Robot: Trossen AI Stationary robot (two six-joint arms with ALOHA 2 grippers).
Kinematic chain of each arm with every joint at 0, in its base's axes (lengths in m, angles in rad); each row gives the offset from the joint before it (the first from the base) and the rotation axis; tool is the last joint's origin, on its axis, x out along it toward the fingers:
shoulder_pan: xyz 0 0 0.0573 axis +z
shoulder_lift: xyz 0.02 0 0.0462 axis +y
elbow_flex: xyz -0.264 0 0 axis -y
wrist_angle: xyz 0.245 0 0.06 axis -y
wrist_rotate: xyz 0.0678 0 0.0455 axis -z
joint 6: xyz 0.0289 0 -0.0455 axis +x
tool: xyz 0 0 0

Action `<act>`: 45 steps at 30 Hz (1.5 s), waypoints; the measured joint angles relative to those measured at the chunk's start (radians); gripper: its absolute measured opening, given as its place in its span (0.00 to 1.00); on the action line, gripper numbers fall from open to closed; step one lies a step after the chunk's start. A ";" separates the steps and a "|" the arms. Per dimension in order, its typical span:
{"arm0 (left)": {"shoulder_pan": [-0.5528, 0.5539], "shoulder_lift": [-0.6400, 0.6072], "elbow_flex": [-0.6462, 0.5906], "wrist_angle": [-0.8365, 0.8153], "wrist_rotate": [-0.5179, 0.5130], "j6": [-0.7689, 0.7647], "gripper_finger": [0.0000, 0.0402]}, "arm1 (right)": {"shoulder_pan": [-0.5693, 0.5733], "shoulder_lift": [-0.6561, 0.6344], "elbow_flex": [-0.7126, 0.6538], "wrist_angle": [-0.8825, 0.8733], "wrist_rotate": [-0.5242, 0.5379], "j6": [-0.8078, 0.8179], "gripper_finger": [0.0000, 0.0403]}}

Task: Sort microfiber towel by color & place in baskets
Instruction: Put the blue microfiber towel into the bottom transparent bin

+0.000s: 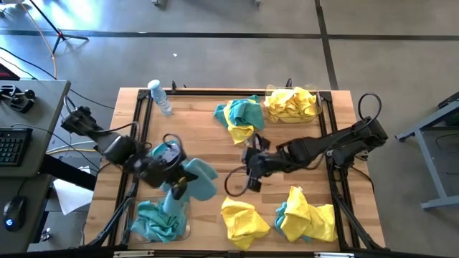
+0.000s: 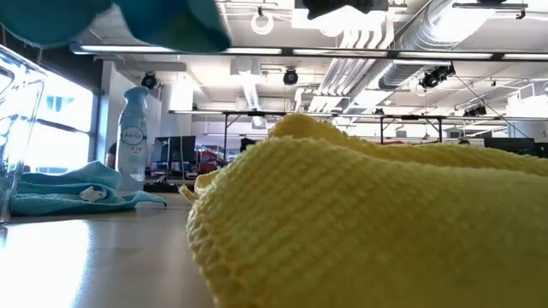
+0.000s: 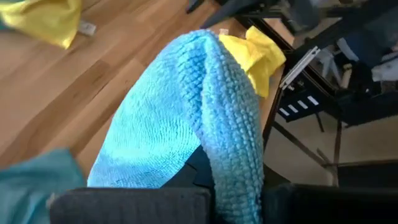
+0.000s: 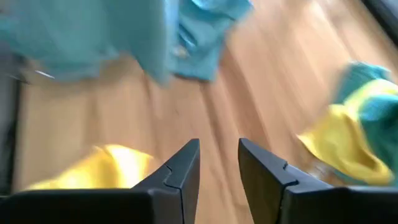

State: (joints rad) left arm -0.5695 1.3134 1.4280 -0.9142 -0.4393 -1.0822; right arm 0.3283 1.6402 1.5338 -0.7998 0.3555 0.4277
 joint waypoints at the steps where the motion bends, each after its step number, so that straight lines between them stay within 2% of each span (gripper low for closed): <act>1: -0.024 0.012 0.036 -0.043 -0.024 -0.044 0.00 | 0.017 0.000 -0.010 -0.015 0.032 0.007 0.24; 5: -0.114 0.074 0.152 -0.171 -0.087 -0.189 0.00 | 0.081 -0.013 -0.077 -0.039 0.104 0.035 0.19; 10: -0.190 0.180 0.231 -0.281 -0.053 -0.388 0.00 | 0.129 -0.071 -0.226 -0.001 0.108 0.156 0.09; 14: -0.233 0.250 0.250 -0.378 0.050 -0.573 0.00 | 0.168 -0.146 -0.370 0.088 0.096 0.257 0.02; 19: -0.276 0.306 0.250 -0.447 0.210 -0.792 0.00 | 0.209 -0.238 -0.512 0.202 0.082 0.357 0.02; 24: -0.292 0.341 0.250 -0.426 0.458 -0.877 0.00 | 0.229 -0.296 -0.585 0.265 0.082 0.411 0.01; 26: -0.293 0.348 0.250 -0.414 0.512 -0.876 0.00 | 0.230 -0.305 -0.589 0.277 0.082 0.410 0.00; 29: -0.291 0.349 0.250 -0.422 0.474 -0.845 0.00 | 0.230 -0.307 -0.589 0.292 0.082 0.402 0.00; 35: -0.242 0.347 0.238 -0.461 0.172 -0.786 0.00 | 0.230 -0.306 -0.589 0.307 0.083 0.402 0.00; 37: -0.225 0.347 0.226 -0.478 0.101 -0.775 0.00 | 0.230 -0.306 -0.589 0.310 0.083 0.402 0.00; 43: -0.217 0.347 0.171 -0.514 0.091 -0.877 0.00 | 0.230 -0.306 -0.589 0.327 0.071 0.422 0.00; 45: -0.229 0.347 0.142 -0.477 0.124 -0.928 0.00 | 0.230 -0.306 -0.589 0.333 0.062 0.427 0.00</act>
State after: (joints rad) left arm -0.7990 1.6608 1.5700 -1.3911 -0.3149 -2.0099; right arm 0.5583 1.3346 0.9443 -0.4665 0.4171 0.8551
